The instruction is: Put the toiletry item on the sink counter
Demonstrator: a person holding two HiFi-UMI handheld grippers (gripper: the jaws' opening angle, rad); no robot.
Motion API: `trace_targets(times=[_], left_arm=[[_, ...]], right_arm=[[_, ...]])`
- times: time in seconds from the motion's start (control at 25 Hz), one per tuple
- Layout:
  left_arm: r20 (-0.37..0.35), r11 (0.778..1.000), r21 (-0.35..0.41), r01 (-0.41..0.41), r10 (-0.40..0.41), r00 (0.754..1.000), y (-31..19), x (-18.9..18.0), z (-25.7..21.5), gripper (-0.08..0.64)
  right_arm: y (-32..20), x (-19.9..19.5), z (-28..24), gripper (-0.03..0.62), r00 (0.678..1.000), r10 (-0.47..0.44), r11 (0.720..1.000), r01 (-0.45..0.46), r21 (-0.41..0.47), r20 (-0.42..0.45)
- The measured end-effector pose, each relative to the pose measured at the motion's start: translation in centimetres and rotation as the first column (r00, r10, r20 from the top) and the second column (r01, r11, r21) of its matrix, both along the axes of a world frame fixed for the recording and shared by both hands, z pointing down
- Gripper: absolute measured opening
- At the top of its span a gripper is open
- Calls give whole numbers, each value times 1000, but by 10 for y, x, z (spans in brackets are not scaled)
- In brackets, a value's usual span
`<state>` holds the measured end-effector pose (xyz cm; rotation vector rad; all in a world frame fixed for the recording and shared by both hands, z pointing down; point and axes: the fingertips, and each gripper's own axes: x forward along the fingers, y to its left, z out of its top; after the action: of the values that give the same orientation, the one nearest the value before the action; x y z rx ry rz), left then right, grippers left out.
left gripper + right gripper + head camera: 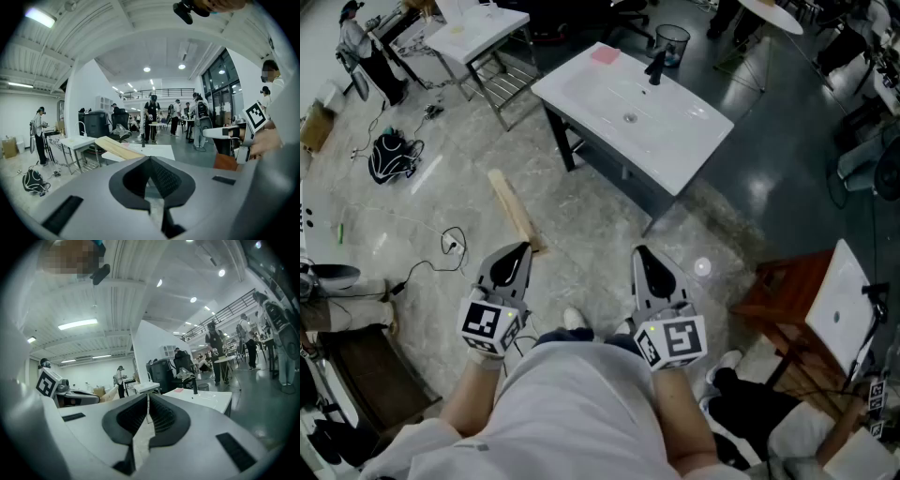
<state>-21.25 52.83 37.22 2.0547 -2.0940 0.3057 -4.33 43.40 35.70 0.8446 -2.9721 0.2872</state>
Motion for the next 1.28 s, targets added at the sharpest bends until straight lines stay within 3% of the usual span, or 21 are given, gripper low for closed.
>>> trace_targets(times=[0.28, 0.44, 0.72, 0.96, 1.28], left_arm=[[-29, 1000, 11, -1, 2, 1000, 19, -41, -6, 18], [-47, 999, 34, -32, 34, 998, 27, -65, -3, 18], [-48, 993, 57, -99, 102, 994, 16, -77, -1, 18], [-46, 991, 70, -112, 115, 992, -10, -76, -1, 18], [-38, 994, 55, -96, 98, 994, -82, -43, 13, 18]], right_arm=[[17, -32, -7, 29, 999, 42, 999, -42, -15, -5], [21, -46, -9, 29, 995, 95, 995, -93, -42, 34], [6, -9, -3, 29, 964, 263, 964, -264, -43, -20], [-28, 21, 3, 29, 937, 349, 936, -349, -51, -8], [-103, 51, 32, 29, 956, 293, 951, -293, -99, -19]])
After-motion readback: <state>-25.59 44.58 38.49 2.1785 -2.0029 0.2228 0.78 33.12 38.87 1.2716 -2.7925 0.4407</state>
